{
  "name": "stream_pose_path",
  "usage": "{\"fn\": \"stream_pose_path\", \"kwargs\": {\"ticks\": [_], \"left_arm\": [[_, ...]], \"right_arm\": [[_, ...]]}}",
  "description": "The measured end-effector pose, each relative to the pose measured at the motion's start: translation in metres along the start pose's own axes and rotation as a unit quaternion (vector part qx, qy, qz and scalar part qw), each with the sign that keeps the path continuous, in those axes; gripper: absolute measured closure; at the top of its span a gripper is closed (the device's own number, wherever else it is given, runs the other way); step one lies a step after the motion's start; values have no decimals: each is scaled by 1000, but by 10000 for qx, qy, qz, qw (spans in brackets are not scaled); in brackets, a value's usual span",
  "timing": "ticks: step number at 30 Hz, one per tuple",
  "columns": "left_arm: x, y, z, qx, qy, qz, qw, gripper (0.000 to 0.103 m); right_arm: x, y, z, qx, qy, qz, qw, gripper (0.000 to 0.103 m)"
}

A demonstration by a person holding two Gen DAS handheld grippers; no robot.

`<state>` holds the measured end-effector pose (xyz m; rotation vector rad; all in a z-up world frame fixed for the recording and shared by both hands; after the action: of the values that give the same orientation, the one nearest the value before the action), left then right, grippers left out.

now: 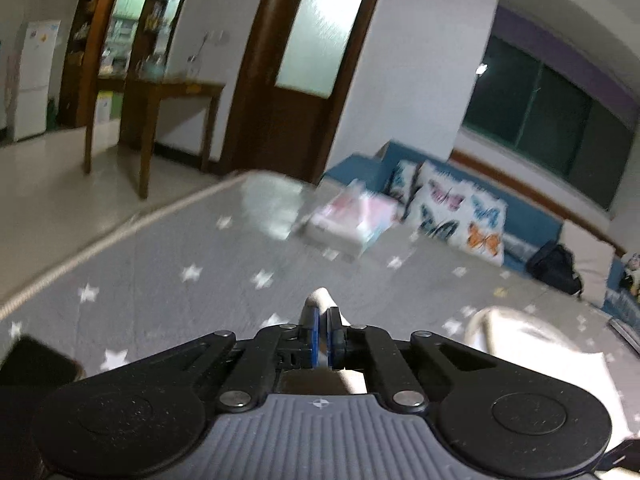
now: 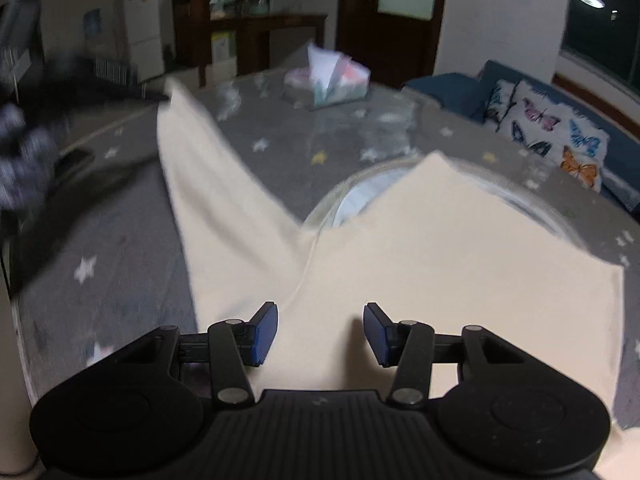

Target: Fold clothes

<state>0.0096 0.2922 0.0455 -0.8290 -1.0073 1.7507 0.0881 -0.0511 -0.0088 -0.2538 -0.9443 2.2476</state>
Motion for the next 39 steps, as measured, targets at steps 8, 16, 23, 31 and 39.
{"fn": "stream_pose_path", "kwargs": {"ticks": [8,16,23,31,39], "left_arm": [[-79,-34,64,-819,935,-626,9903,99],[-195,-17,87,-933,2105,-1499,9615,99],[-284,36,49,51,2797,-2111,9366,94],[-285,77,40,518,2661,-2630,9259,74],[-219,74,1,950,1135,-2338,9610,74]], "right_arm": [[-23,3,35,-313,-116,-386,9987,55],[-98,31,86,-640,256,-1292,9892,55],[-142,69,113,-575,482,-1758,9816,55],[-163,82,133,-721,467,-2216,9713,55],[-154,72,103,-660,361,-2193,9728,64]]}}
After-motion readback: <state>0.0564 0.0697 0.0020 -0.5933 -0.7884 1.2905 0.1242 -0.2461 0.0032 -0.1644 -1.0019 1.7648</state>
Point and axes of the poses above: each gripper's, at about its wrist camera, not at the fingertips, and z roughly against the way its jaws point, x to its left, y to its underside, the point moved 1 cm from there along -z, roughly the way its jaws point, and after that the axes turned 11 degrees about -z, right-handed, at the moved point
